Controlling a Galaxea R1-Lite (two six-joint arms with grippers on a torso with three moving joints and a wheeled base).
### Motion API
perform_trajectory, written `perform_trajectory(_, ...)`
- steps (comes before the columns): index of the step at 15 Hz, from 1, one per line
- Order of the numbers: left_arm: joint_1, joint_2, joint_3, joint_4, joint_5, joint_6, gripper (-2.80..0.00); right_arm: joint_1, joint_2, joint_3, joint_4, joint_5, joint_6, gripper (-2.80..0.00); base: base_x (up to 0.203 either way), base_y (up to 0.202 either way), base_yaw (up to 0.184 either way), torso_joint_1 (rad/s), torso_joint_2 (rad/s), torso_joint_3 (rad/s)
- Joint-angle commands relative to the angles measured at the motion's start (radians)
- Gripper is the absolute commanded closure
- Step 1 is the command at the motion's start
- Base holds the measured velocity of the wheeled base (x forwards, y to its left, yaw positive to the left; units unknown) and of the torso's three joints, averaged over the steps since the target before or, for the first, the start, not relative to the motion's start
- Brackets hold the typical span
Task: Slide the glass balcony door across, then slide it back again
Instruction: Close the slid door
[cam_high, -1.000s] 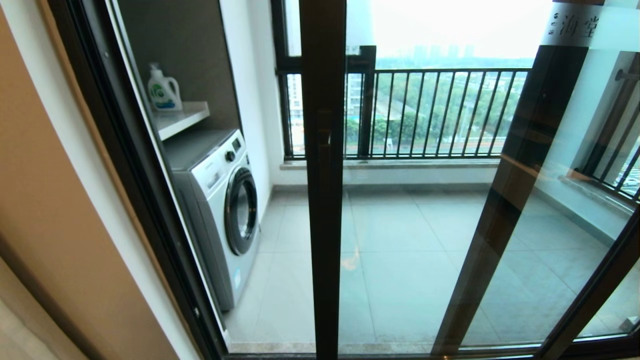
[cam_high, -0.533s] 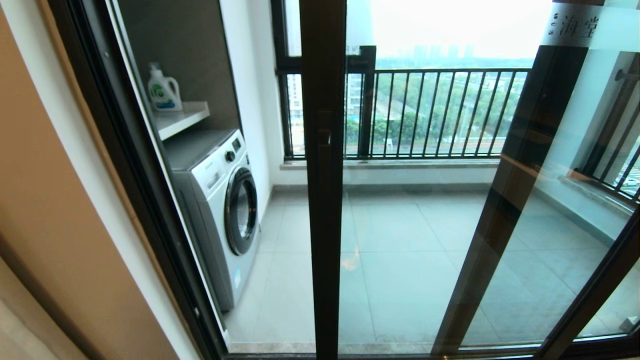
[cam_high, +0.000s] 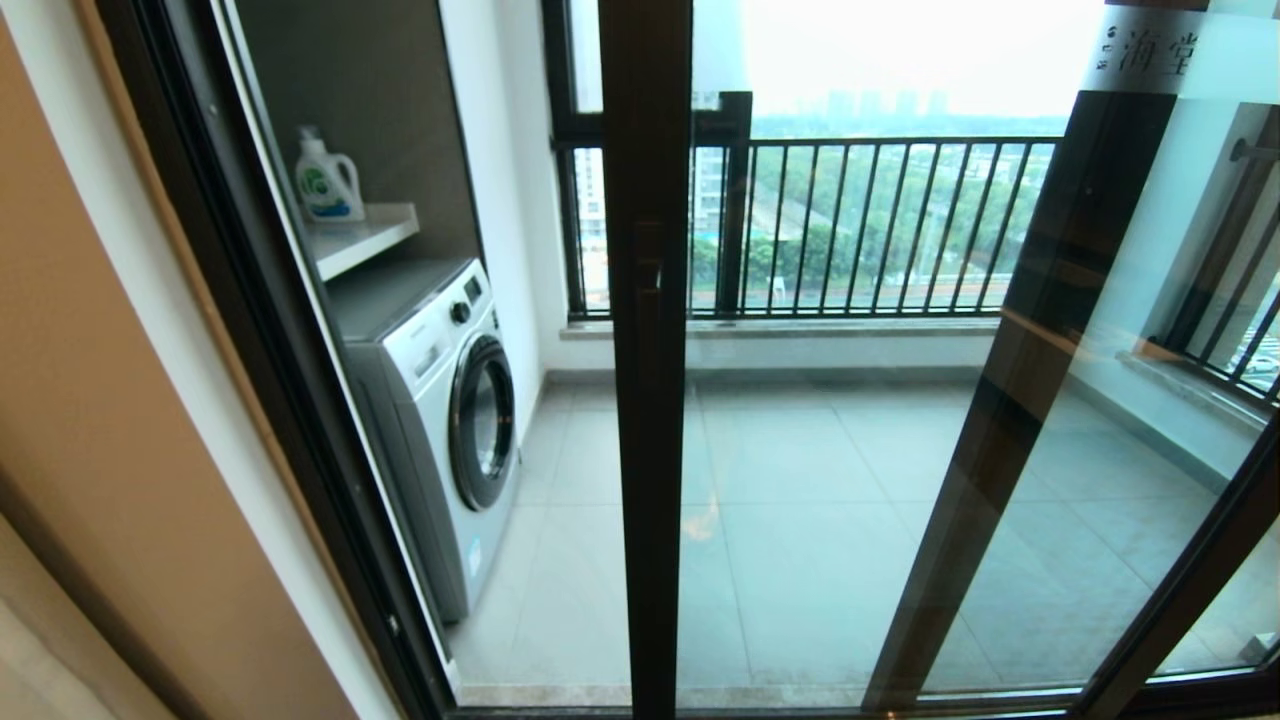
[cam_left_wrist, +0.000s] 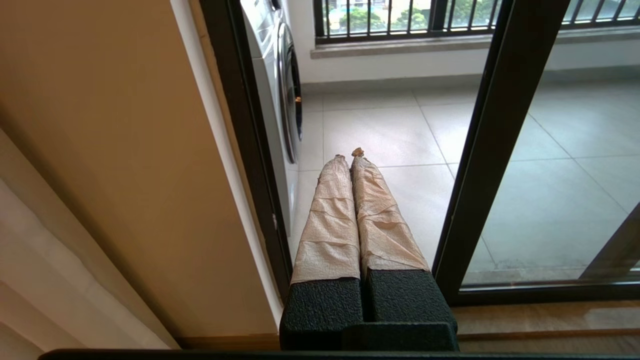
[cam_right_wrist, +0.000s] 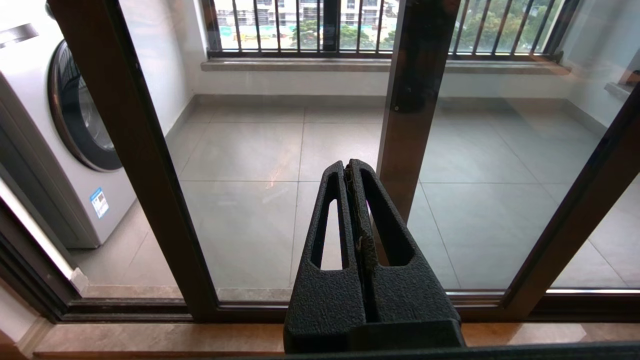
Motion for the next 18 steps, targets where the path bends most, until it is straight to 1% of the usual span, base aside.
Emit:
perform_trajectory(1,0.000,0.002,-0.002,-0.003,-0.001,0.005,0.00,0.000,0.002,0.009,-0.001,0.001,-0.001,0.00,0.000,0.000,0.000,0.000,0.00,0.000)
perform_trajectory(2,0.000,0.004,-0.010,0.002,-0.003,0.025,0.00,0.000,0.002,0.009,-0.001,0.001,-0.001,0.00,0.000,0.000,0.000,0.000,0.00,0.000)
perform_trajectory(3,0.000,0.023,-0.043,0.009,-0.013,0.041,0.00,0.000,0.002,0.009,-0.001,0.001,-0.001,0.00,0.000,0.000,0.000,0.000,0.00,0.000)
perform_trajectory(4,0.000,0.063,-0.091,0.018,-0.020,0.045,0.00,0.000,0.002,0.009,-0.001,0.001,-0.001,0.00,0.000,0.000,0.000,0.000,0.00,0.000)
perform_trajectory(5,0.000,0.137,-0.166,0.022,-0.026,0.038,0.00,0.000,0.002,0.009,-0.001,0.001,-0.001,0.00,0.000,0.000,0.000,0.000,0.00,0.000)
perform_trajectory(6,-0.002,0.226,-0.249,0.017,-0.035,0.015,0.00,0.000,0.002,0.009,-0.001,0.001,-0.001,0.00,0.000,0.000,0.000,0.000,0.00,0.000)
perform_trajectory(7,-0.012,0.312,-0.311,-0.009,-0.064,-0.003,0.00,0.000,0.002,0.009,-0.001,0.001,-0.001,0.00,0.000,0.000,0.000,0.000,0.00,0.000)
perform_trajectory(9,-0.038,0.534,-0.377,-0.138,-0.163,-0.016,0.00,0.000,0.002,0.009,-0.001,0.001,-0.001,0.00,0.000,0.000,0.000,0.000,0.00,0.000)
perform_trajectory(11,-0.060,0.805,-0.427,-0.319,-0.223,-0.021,0.00,0.000,0.002,0.009,-0.001,0.001,-0.001,0.00,0.000,0.000,0.000,0.000,0.00,0.000)
perform_trajectory(12,-0.084,0.955,-0.463,-0.411,-0.239,-0.022,0.00,0.000,0.002,0.009,-0.001,0.001,-0.001,0.00,0.000,0.000,0.000,0.000,0.00,0.000)
perform_trajectory(13,-0.110,1.098,-0.511,-0.495,-0.250,-0.024,0.00,0.000,0.002,0.009,-0.001,0.001,-0.001,0.00,0.000,0.000,0.000,0.000,0.00,0.000)
perform_trajectory(15,-0.191,1.335,-0.633,-0.620,-0.262,-0.036,0.00,0.000,0.002,0.009,-0.001,0.001,-0.001,0.00,0.000,0.000,0.000,0.000,0.00,0.000)
perform_trajectory(17,-0.287,1.515,-0.791,-0.697,-0.253,-0.060,0.00,0.000,0.002,0.009,-0.001,0.001,-0.001,0.00,0.000,0.000,0.000,0.000,0.00,0.000)
perform_trajectory(18,-0.324,1.595,-0.874,-0.719,-0.233,-0.069,0.00,0.000,0.002,0.009,-0.001,-0.001,-0.001,0.00,0.000,0.000,0.000,0.000,0.00,0.000)
